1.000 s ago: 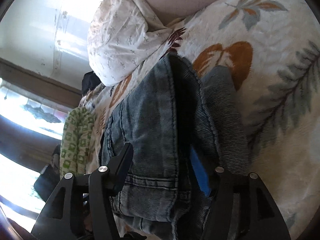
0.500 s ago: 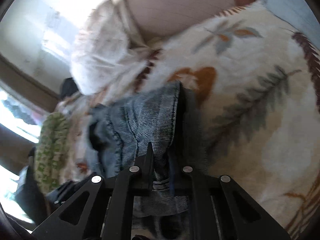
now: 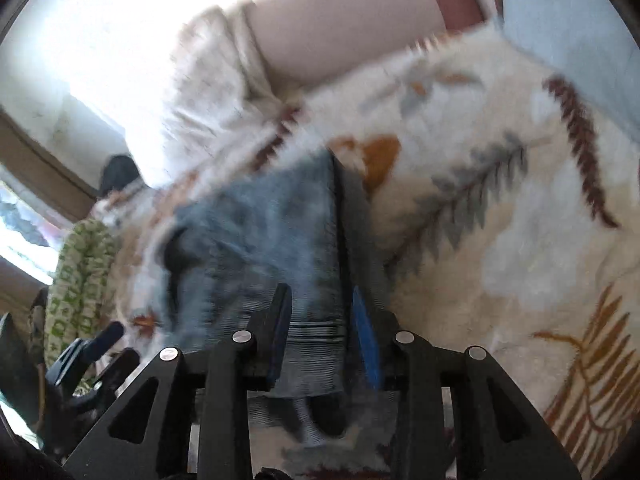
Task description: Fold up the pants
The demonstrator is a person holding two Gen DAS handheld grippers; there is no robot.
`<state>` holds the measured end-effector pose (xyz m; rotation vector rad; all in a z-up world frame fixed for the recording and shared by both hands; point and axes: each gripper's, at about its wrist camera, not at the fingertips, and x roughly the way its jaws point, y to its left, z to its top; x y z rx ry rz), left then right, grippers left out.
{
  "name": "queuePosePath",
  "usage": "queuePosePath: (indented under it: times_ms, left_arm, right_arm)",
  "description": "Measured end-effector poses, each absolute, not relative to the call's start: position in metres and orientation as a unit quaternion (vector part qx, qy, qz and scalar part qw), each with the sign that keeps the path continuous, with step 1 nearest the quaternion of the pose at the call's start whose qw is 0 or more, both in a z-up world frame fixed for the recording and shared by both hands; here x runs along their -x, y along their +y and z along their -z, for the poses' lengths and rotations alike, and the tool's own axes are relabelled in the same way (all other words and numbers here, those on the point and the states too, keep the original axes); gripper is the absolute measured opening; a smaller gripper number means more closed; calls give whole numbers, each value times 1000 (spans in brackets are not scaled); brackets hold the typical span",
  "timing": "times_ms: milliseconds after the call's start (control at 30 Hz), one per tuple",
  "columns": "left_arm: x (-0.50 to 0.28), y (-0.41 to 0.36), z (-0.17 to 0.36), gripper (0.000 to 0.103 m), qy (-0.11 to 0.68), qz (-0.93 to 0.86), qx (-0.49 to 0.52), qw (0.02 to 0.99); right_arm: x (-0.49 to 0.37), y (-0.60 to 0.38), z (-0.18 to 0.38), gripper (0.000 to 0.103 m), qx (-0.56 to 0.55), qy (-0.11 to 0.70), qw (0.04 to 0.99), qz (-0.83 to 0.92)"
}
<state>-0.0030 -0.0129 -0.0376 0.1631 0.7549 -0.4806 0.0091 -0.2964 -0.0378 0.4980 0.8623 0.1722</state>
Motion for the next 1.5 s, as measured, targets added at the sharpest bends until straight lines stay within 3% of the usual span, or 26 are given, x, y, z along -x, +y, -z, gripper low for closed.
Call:
queuePosePath:
  times_ms: [167, 533, 800, 900, 1167, 1500]
  left_arm:
    - [-12, -24, 58, 53, 394, 211, -90, 890]
    - [14, -36, 86, 51, 408, 205, -163, 874]
    - [-2, -14, 80, 53, 436, 224, -76, 868]
    - [-3, 0, 62, 53, 414, 224, -57, 880]
    - [-44, -2, 39, 53, 380, 174, -41, 907]
    - [-95, -33, 57, 53, 411, 142, -26, 900]
  right_arm:
    - [-5, -255, 26, 32, -201, 389, 890, -123]
    - [1, -216, 77, 33, -144, 514, 837, -117]
    - [1, -224, 81, 33, -169, 508, 835, -131]
    - [1, -233, 70, 38, -191, 505, 828, -148]
    - [2, -245, 29, 51, -199, 398, 881, -162]
    - [-45, -266, 33, 51, -218, 332, 909, -130]
